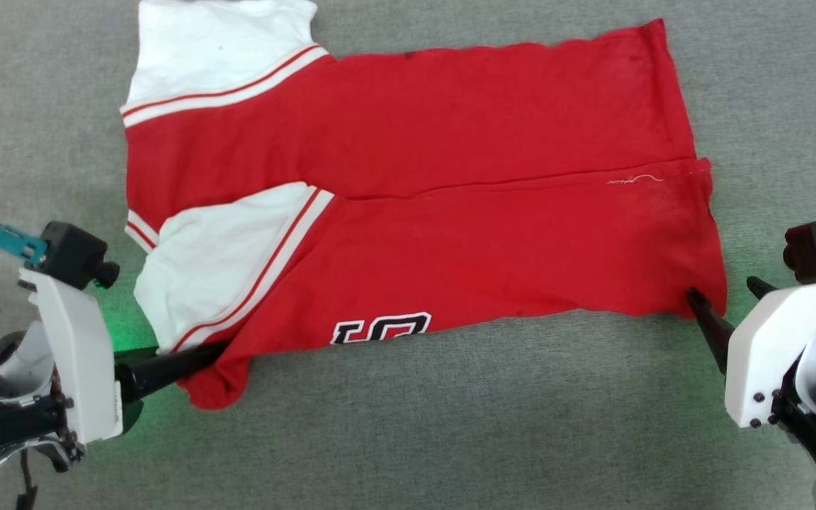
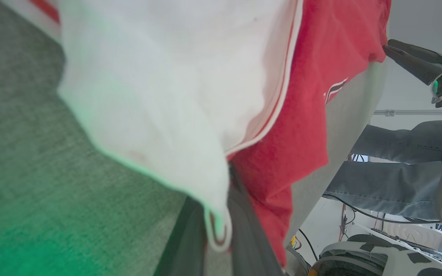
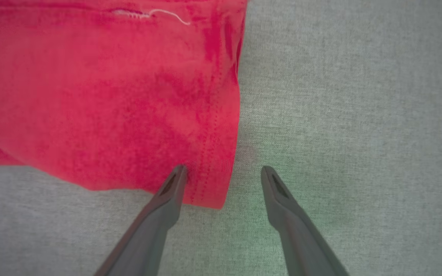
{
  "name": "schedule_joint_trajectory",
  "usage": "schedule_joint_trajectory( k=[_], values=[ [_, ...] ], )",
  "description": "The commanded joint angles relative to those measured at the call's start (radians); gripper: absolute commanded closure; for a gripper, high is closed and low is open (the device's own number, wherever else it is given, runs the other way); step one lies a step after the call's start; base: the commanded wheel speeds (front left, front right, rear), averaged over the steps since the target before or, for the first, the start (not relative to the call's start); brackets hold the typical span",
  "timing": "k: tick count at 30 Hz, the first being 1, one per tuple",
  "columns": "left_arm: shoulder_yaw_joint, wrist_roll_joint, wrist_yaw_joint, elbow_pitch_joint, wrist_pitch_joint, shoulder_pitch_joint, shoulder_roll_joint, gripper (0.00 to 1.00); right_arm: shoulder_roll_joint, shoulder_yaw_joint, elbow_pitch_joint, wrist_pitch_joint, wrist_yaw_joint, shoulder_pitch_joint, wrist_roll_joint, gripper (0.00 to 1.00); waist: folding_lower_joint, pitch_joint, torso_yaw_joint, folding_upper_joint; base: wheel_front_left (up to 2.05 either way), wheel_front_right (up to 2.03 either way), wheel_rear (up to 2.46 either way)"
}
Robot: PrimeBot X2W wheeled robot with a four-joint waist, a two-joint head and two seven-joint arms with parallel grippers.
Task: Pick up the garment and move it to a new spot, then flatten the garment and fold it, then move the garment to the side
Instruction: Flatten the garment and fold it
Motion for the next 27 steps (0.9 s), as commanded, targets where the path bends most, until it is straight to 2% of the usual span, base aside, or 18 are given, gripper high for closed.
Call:
schedule_joint_trajectory(
  k=[1, 2, 3, 4, 5, 14, 27],
  values=[
    [0.000, 0.008, 0.003, 0.005, -0.001, 0.016, -0.010, 1.00, -0.003, -0.002, 0.009, 0.013, -0.002, -0.012, -0.007, 0.00, 0.0000, 0.006, 0.007, 0.0000, 0.00, 0.00, 0.00],
    [0.006, 0.012, 0.003, 0.006, -0.005, 0.016, -0.013, 1.00, -0.004, 0.000, 0.016, 0.020, -0.002, -0.018, -0.009, 0.50, 0.0000, 0.007, 0.010, 0.0000, 0.00, 0.00, 0.00],
    [0.012, 0.015, 0.003, 0.006, -0.008, 0.018, -0.016, 1.00, -0.001, -0.002, 0.024, 0.023, -0.002, -0.024, -0.005, 0.66, 0.0000, 0.008, 0.012, 0.0000, 0.00, 0.00, 0.00],
    [0.019, 0.016, 0.003, 0.007, -0.010, 0.020, -0.019, 1.00, 0.002, -0.005, 0.031, 0.022, -0.002, -0.029, -0.002, 0.96, 0.0000, 0.009, 0.015, 0.0000, 0.00, 0.00, 0.00],
    [0.023, 0.018, 0.003, 0.008, -0.011, 0.021, -0.021, 1.00, 0.006, -0.006, 0.041, 0.021, -0.002, -0.027, 0.003, 1.00, 0.0000, 0.008, 0.017, 0.0000, 0.00, 0.00, 0.00],
    [0.065, 0.021, 0.002, -0.026, -0.037, 0.071, -0.021, 1.00, -0.013, -0.032, 0.053, -0.009, -0.002, 0.026, 0.044, 1.00, 0.0000, -0.036, 0.030, 0.0000, 0.00, 0.00, 0.00],
    [0.087, 0.053, 0.002, -0.199, -0.136, 0.251, 0.121, 1.00, -0.121, -0.054, -0.080, 0.042, -0.002, 0.211, 0.134, 1.00, 0.0000, -0.069, 0.032, 0.0000, 0.00, 0.00, 0.00]
  ],
)
